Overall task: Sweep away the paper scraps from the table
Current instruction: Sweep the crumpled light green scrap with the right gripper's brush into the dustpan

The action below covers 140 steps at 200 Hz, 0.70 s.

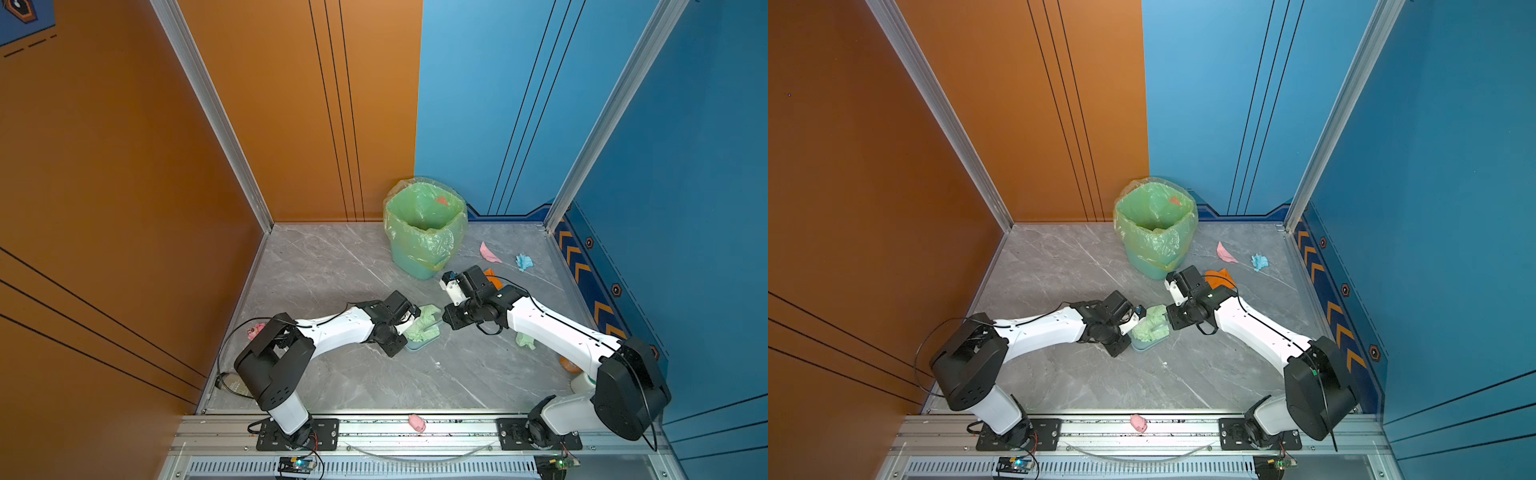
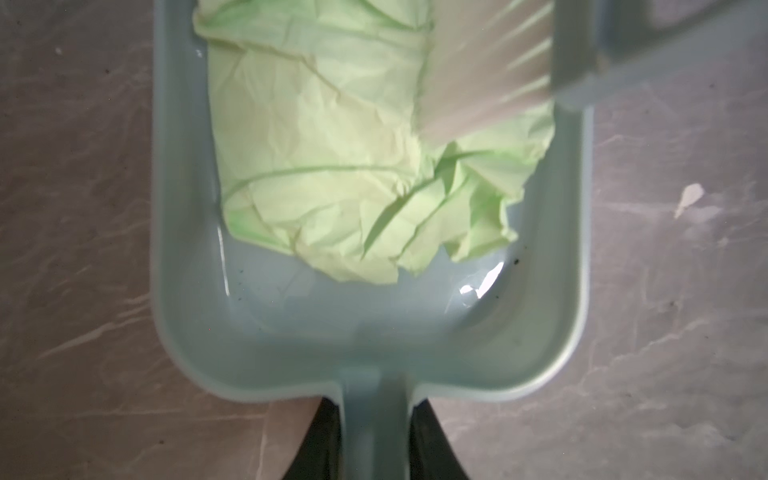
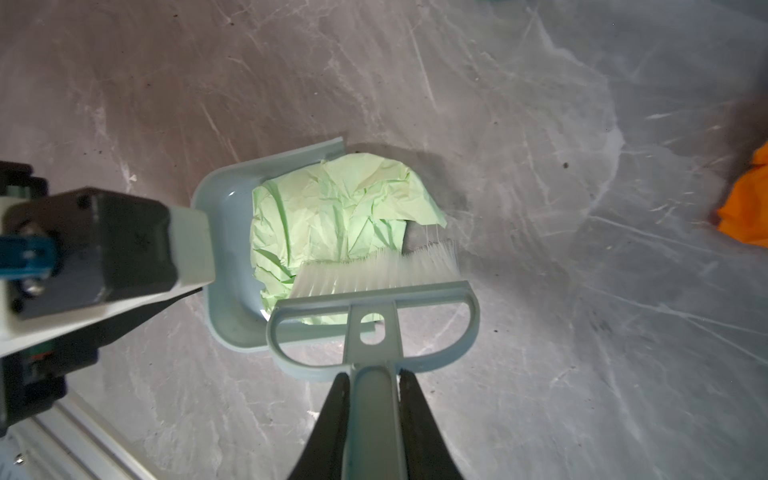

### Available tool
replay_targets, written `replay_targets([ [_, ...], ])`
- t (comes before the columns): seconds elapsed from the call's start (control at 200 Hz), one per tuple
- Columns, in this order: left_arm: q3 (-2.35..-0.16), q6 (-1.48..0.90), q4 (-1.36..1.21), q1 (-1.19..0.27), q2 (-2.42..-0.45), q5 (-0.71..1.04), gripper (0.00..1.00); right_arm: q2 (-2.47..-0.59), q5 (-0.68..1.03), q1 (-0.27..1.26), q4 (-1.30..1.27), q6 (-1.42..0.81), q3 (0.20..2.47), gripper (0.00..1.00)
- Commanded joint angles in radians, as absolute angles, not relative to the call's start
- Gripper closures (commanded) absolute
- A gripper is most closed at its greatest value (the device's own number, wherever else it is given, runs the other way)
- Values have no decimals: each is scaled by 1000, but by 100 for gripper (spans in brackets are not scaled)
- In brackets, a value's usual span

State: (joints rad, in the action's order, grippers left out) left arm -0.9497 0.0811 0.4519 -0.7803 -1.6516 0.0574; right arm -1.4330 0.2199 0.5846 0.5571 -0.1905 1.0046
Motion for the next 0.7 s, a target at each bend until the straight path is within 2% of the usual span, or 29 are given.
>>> replay_targets([
  [0.0,-968,75,451,-791,-1663,58,100,-1391,299,584,594,-167,996,100],
  [0.41,-937,59,380,-792,-1657,54,100,-1236,264,486,584,-190,955,100],
  [0.696,-858,39,272,-805,-1568,-74,100,-1194,157,432,566,-217,935,100],
])
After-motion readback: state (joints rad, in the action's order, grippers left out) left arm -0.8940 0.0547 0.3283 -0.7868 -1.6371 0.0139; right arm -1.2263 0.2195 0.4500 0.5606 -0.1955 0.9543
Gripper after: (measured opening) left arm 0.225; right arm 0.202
